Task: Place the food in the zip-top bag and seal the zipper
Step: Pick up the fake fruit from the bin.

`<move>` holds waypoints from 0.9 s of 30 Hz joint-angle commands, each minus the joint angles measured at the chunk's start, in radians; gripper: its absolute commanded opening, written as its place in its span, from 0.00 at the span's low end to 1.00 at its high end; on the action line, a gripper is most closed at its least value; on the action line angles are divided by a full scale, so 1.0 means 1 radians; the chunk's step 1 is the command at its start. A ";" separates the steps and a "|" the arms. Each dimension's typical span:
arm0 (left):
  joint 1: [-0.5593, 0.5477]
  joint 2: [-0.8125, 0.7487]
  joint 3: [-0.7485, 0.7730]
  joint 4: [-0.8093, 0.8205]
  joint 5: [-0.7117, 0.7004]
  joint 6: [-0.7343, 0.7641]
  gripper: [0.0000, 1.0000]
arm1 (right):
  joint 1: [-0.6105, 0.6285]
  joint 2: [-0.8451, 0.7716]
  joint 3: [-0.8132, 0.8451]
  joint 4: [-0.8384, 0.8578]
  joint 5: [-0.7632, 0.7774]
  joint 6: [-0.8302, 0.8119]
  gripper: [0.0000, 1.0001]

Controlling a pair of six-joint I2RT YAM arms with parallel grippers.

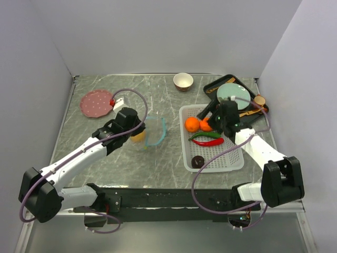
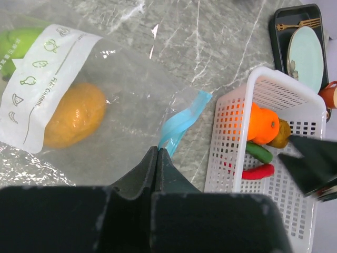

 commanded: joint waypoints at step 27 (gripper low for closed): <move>-0.058 -0.081 -0.056 0.168 0.015 0.028 0.01 | 0.073 0.195 -0.027 0.259 -0.068 0.025 0.96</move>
